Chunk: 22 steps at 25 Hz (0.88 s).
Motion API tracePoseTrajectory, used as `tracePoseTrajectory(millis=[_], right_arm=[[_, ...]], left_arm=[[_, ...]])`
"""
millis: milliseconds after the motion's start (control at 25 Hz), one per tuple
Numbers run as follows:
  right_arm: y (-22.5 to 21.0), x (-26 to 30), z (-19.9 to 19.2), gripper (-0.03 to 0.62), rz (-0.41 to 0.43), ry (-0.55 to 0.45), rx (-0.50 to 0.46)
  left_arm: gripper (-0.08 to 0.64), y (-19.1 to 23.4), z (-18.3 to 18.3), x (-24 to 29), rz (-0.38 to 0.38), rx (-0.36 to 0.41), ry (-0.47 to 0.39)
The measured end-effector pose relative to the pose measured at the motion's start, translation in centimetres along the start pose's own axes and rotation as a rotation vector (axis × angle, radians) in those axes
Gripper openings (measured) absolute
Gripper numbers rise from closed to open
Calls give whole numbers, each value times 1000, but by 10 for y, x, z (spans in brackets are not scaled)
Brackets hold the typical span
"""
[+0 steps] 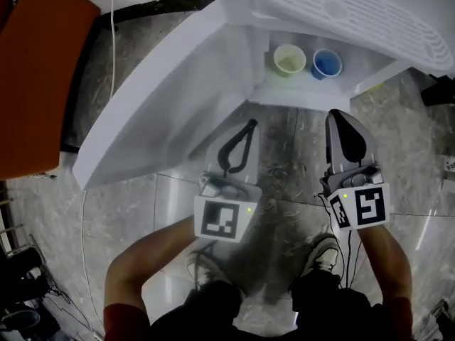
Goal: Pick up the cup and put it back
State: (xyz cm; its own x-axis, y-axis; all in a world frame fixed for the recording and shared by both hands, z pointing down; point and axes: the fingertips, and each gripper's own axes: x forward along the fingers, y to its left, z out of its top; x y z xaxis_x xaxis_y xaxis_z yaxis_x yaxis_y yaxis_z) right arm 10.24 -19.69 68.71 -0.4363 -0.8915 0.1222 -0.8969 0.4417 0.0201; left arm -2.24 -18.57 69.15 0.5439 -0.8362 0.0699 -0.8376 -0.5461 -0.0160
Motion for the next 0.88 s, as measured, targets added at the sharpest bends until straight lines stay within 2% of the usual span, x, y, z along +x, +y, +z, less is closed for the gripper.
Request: tracePoseTrajectory(millis=[200, 440, 880], right_arm=[[4, 5, -14, -1, 9, -4, -14], [5, 3, -29, 0, -8, 17, 6], [11, 7, -47, 0, -10, 28, 54]], left_arm=[[2, -1, -15, 7, -5, 10, 0], [2, 8, -30, 4, 39, -30, 0], [2, 6, -41, 2, 32, -8, 7]])
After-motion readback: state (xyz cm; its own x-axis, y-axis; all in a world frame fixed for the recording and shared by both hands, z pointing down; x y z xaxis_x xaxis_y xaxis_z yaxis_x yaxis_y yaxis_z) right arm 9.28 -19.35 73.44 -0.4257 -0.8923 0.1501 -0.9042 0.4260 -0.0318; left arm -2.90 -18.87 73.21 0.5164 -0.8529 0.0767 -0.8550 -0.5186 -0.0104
